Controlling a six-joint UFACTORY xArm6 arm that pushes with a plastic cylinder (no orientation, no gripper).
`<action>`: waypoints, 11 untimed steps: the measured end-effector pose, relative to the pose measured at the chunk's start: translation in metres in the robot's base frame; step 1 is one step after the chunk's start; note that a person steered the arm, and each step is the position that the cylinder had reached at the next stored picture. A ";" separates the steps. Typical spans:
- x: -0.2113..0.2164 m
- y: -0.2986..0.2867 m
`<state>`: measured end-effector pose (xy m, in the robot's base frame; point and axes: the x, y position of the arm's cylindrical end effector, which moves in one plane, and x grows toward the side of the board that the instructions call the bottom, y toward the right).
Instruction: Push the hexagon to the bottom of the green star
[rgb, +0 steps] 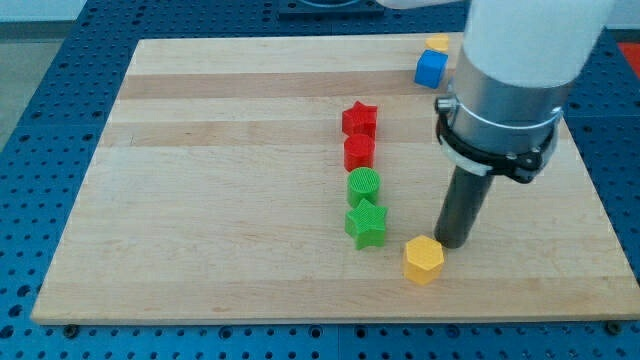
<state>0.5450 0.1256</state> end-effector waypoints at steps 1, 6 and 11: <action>0.015 0.005; 0.047 -0.017; 0.032 -0.018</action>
<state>0.5770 0.1074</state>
